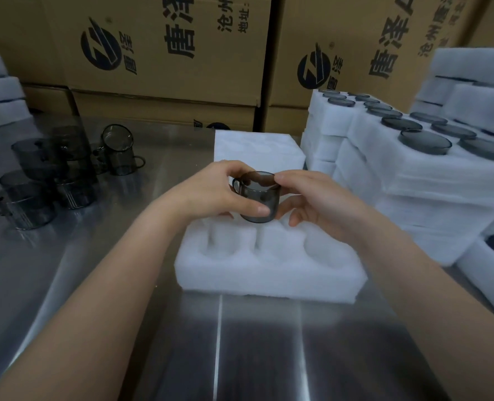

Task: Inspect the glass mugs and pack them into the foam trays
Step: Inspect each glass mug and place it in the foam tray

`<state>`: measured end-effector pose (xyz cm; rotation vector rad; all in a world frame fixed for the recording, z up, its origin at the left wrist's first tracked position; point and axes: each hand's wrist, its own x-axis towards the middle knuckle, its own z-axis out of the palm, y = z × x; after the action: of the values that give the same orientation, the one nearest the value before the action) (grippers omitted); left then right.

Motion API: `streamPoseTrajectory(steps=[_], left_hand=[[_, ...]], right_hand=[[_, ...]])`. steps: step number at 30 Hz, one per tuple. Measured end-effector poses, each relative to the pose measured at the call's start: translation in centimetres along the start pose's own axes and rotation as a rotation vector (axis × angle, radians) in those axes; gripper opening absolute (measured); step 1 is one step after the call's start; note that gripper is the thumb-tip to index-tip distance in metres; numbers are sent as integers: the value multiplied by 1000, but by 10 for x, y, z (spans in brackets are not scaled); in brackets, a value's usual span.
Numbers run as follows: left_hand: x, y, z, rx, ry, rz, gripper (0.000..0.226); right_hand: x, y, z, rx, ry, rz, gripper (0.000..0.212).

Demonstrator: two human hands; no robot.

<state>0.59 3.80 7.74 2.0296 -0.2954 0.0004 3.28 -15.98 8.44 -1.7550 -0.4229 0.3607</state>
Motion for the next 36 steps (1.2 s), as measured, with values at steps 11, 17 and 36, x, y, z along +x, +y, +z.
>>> streamPoseTrajectory(steps=[11, 17, 36], left_hand=[[-10, -4, 9, -30, 42, 150, 56], [-16, -3, 6, -31, -42, 168, 62], [-16, 2, 27, 73, 189, 314, 65]], right_hand=[[-1, 6, -2, 129, 11, -3, 21], [-10, 6, 11, 121, 149, -11, 25], [-15, 3, 28, -12, 182, -86, 49]])
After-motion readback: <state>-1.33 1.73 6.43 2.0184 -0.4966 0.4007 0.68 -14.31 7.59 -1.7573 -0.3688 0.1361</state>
